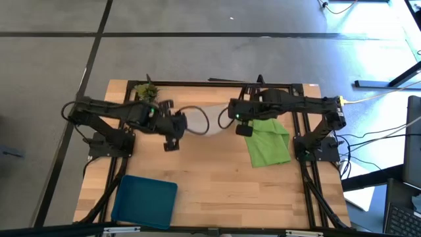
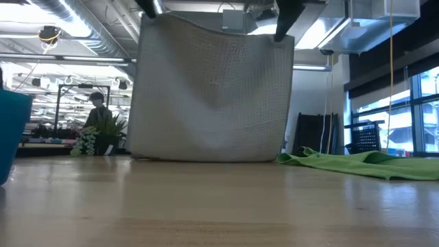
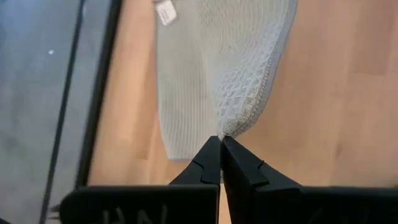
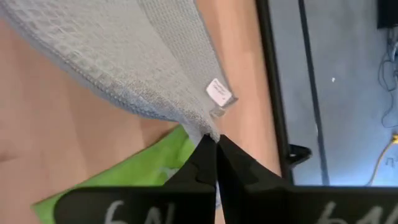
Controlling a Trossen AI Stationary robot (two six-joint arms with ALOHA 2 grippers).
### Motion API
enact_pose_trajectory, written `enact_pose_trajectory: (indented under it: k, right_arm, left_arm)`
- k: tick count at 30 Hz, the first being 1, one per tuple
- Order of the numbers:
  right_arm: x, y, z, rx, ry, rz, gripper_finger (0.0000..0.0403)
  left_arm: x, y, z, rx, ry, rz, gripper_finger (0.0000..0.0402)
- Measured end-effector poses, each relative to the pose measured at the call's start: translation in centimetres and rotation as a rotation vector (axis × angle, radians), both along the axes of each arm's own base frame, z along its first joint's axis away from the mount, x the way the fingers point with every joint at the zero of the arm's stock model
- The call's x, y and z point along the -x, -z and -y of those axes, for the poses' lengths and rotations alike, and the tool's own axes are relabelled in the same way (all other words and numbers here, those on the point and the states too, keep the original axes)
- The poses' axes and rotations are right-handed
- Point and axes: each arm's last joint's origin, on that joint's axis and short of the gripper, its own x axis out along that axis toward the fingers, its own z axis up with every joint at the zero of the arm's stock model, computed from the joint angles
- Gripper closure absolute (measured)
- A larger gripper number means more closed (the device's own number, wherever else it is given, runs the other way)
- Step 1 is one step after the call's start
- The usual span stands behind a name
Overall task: Fold microfiber towels
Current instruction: Fold the gray microfiber cloth
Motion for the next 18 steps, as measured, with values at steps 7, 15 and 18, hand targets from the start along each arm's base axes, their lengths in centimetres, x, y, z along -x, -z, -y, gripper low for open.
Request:
enact_pose_trajectory:
  k: [7, 15, 18]
  right_arm:
    - [-0.1, 2.9, -3.1, -0.058, -0.053, -0.057, 0.0402]
    - [-0.7, 8.6, -5.6, -0.141, -0.115, -0.088, 0.0402]
    - [-0.6, 10.3, -6.3, -0.177, -0.113, -0.086, 0.0402]
  left_arm:
    - [0.2, 3.0, 3.5, 0.068, 0.021, -0.008, 0.0402]
    - [0.5, 6.1, 6.2, 0.159, 0.024, -0.001, 0.0402]
    - [0.7, 7.6, 6.9, 0.202, 0.018, -0.011, 0.0402]
